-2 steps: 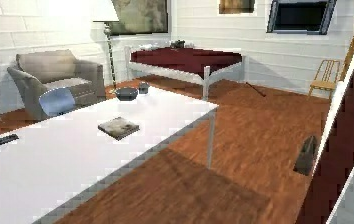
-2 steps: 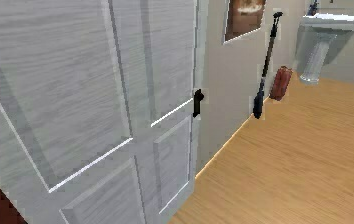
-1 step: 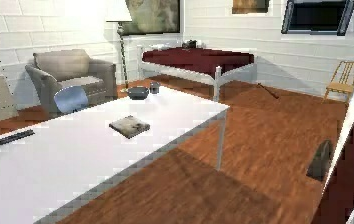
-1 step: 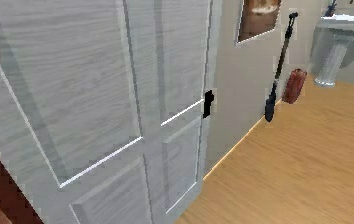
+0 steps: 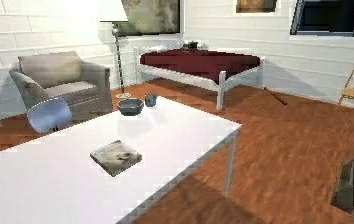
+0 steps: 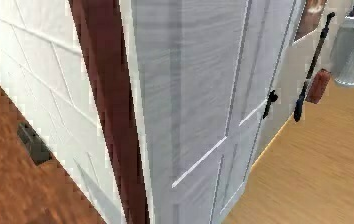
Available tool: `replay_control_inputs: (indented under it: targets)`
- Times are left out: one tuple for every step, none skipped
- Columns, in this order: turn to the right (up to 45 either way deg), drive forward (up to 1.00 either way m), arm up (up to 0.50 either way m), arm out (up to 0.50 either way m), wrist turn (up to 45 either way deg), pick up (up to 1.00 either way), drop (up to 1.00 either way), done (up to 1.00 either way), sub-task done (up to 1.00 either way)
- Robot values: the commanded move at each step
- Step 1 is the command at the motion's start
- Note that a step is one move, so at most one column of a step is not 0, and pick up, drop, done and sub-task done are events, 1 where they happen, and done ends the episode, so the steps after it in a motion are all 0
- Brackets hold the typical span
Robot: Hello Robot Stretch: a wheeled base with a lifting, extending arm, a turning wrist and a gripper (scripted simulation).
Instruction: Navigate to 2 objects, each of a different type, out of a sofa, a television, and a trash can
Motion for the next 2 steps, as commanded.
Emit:
replay_control_inputs:
  targets:
    - [30.0, 0.00, 0.00, 0.00, 0.0, 0.00, 0.00, 0.00, 0.00]
    - [0.0, 1.00, 0.00, 0.00, 0.0, 0.00, 0.00, 0.00, 0.00]
